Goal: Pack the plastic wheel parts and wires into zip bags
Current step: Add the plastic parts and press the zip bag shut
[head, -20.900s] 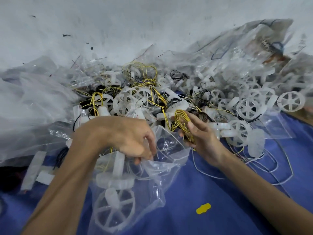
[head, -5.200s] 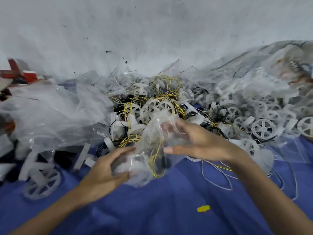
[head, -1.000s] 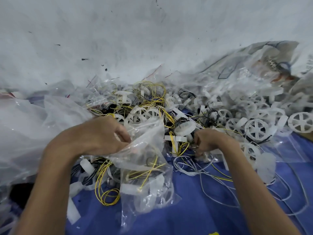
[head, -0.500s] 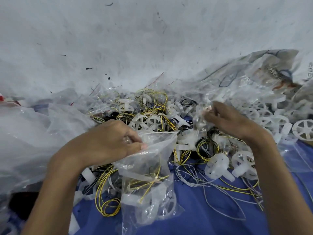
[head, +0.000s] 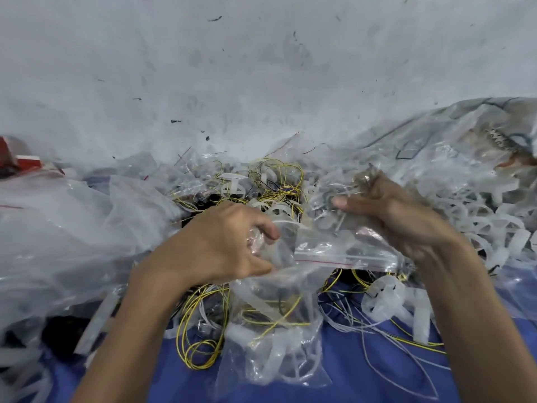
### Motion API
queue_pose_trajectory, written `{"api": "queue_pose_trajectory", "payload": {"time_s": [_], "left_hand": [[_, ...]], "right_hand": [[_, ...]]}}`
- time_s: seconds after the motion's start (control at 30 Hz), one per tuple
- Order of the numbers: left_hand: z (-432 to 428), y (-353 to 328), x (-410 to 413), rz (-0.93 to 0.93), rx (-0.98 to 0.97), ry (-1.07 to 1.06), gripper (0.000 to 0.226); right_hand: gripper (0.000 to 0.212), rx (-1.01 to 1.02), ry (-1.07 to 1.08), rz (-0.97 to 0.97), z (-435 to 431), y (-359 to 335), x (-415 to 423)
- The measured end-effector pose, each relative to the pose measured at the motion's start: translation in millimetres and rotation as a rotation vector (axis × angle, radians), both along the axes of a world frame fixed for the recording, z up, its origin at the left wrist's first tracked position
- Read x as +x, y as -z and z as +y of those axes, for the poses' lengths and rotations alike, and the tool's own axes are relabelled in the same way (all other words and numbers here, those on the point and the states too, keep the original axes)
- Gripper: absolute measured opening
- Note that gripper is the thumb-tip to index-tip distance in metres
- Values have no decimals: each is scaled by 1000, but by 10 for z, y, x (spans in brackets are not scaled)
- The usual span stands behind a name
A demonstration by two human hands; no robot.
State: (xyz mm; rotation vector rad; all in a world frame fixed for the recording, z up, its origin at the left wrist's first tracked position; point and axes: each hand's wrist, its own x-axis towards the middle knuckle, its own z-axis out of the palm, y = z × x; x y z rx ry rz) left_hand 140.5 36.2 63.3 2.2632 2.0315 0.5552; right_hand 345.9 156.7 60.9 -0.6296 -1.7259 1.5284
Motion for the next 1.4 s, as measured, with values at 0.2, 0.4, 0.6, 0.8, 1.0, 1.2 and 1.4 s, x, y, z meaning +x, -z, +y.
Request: {"api": "queue_pose_trajectory", "payload": {"time_s": [0.2,0.4,0.6,0.8,1.0,1.2,1.4], "left_hand": [[-35,0,-69,-50,-89,41,78],[-65,-20,1,-48,-57,51,70],[-30,-44,68,-37,-28,30,41],[-74,-89,34,-334,-107,10,32],[-78,-55,89,-288,-122,31,55],[-92,-105,28,-327,-102,21,56],[-121,-119,-18,-182,-46,12,67]], "right_hand": [[65,75,-22,121,-110,-76,-64],[26,223,-98,118,-252,-35,-223],[14,326,-197,41,-394,-24,-399],[8,774,84,-510,-541,-49,-450],[29,962,165,-993,-540,38,-412],[9,406,-115,-529,-464,-55,-348],[37,226,64,-245,-420,-203,-377]]}}
